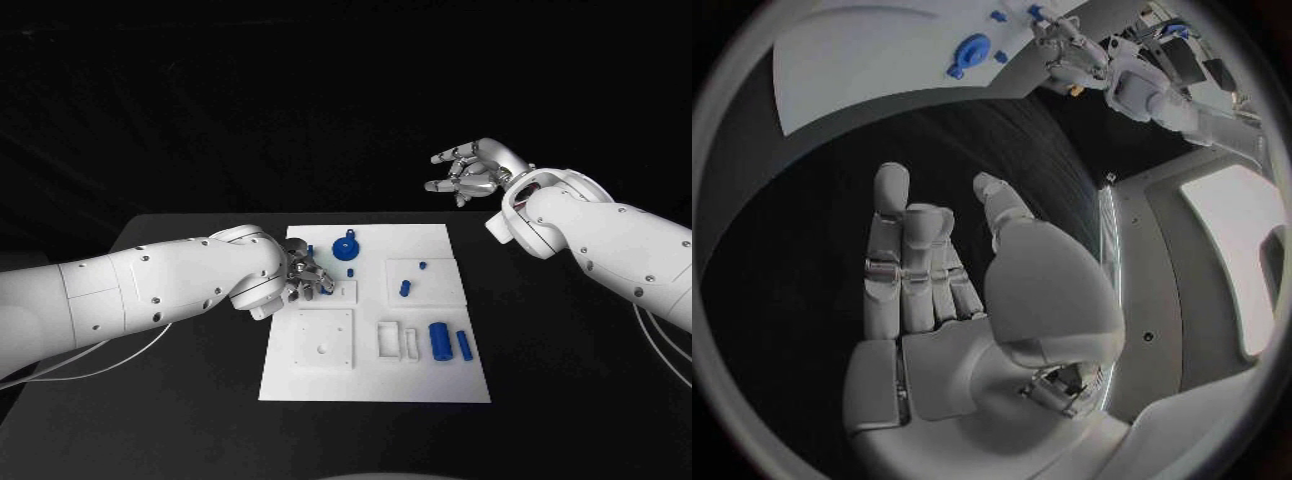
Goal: Assemble the parts on the task board
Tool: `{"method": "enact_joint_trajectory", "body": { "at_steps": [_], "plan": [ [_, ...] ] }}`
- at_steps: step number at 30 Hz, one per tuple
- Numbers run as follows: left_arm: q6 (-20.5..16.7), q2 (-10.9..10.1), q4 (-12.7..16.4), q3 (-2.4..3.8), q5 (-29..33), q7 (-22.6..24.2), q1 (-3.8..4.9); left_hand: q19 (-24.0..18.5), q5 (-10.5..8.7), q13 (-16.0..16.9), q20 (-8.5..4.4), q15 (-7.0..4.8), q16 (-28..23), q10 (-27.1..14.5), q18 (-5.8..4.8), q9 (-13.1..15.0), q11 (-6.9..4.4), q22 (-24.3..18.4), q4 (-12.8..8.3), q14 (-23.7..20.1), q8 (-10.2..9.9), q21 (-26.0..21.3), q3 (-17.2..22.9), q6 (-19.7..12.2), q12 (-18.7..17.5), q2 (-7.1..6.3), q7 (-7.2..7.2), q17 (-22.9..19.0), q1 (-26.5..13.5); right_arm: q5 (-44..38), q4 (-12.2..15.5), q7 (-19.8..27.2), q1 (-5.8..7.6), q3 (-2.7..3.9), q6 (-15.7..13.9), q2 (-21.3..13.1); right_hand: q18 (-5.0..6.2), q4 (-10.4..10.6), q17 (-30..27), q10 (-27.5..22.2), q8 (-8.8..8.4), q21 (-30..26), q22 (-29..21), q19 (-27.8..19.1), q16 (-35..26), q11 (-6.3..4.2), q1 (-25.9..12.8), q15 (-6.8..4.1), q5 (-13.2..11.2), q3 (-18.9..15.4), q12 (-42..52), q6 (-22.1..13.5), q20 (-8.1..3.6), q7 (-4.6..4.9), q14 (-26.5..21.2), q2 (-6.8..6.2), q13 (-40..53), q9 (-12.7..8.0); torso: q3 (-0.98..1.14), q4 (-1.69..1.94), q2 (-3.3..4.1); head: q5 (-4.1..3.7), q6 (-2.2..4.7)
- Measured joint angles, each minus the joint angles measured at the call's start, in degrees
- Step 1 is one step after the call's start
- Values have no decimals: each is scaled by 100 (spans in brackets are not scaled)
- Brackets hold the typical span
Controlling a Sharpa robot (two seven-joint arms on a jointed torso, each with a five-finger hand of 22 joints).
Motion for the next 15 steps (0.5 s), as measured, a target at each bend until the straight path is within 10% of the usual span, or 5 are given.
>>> {"method": "enact_joint_trajectory", "body": {
  "at_steps": [15],
  "plan": [
    [84,24,-41,1,17,4,2,0,-1,-25,0,7,67,0,-24,256,0,-1,-8,7,-14,0,7,0,83,10,0,90,-43,-5,-22,-10,-4,0,30,2,-1,-16,-4,0,0,0,0,0,0,0,0,0,89,16,0,0,0,0,0,0,-7,-1,-4,1,-3,-14,-13]
  ]
}}
